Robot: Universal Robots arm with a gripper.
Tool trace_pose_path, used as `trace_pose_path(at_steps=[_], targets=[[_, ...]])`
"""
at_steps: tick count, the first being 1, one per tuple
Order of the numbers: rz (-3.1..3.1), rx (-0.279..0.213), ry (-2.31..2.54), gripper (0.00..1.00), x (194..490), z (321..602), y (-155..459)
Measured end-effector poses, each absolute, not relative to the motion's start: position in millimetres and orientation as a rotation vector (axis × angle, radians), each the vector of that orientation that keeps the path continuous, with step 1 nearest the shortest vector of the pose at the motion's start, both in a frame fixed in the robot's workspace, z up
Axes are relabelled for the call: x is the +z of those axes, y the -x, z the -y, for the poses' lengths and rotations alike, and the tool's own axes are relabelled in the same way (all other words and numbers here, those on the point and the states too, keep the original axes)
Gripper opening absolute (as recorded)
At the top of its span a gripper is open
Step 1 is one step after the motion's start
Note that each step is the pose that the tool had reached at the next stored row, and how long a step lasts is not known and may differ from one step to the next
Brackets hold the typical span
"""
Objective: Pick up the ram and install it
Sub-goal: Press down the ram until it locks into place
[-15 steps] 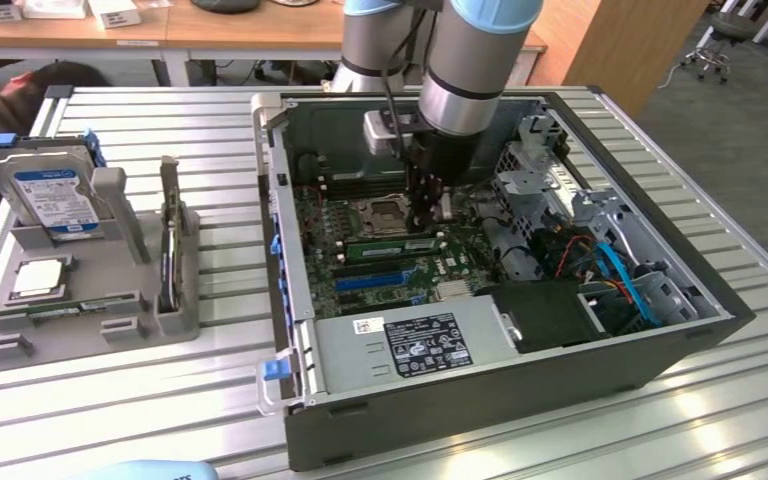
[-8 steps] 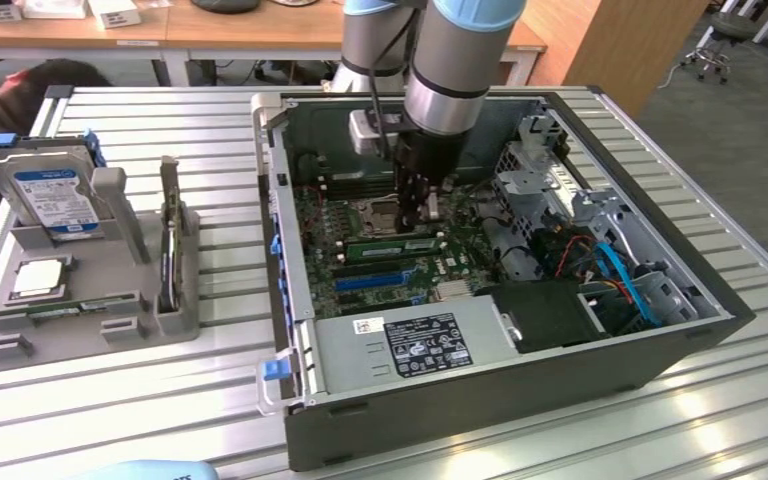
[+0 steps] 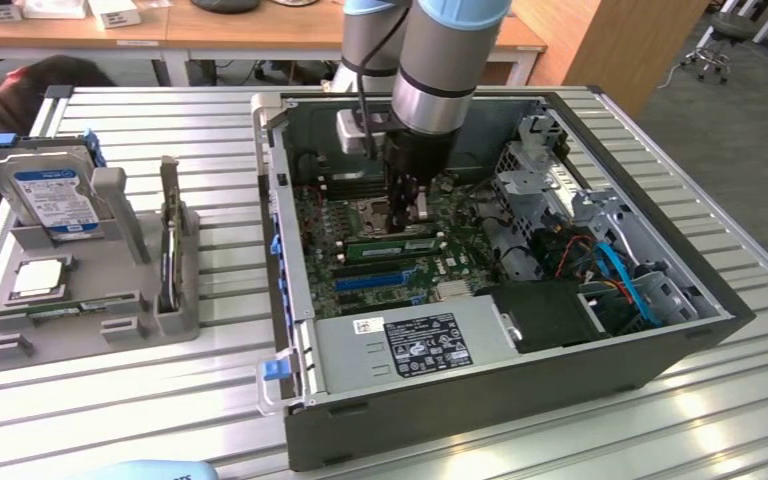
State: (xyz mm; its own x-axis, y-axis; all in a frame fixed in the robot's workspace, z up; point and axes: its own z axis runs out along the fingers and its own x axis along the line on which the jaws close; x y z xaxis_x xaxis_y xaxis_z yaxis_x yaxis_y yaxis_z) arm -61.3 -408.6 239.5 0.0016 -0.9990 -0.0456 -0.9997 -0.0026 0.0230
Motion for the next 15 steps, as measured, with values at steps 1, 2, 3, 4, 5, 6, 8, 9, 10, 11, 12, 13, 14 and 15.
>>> trace_pose_path(at_steps=[1,2,3,4,5,6,8,9,10,11,12,13,14,15], targets=[[-2.207,0.076,2.212,0.1,239.5,408.6,63.0],[-2.207,0.076,2.212,0.1,239.5,408.5,64.6],[-2.207,0.076,2.212,0.1,239.5,408.5,66.3],[-2.207,0.076,2.212,0.1,239.5,408.4,68.0],[-2.207,0.075,2.212,0.1,239.5,408.4,69.6],[-2.207,0.075,2.212,0.1,239.5,408.3,71.2],[-2.208,0.075,2.212,0.1,239.5,408.2,74.4],[-2.208,0.075,2.212,0.1,239.5,408.2,75.9],[-2.208,0.075,2.212,0.1,239.5,408.1,76.9],[-2.208,0.075,2.212,0.1,239.5,408.1,77.2],[-2.208,0.075,2.212,0.1,239.5,408.1,77.2],[-2.208,0.075,2.212,0.1,239.5,408.1,77.2],[-2.208,0.075,2.212,0.1,239.5,408.2,77.2],[-2.208,0.075,2.212,0.1,239.5,408.2,77.5]])
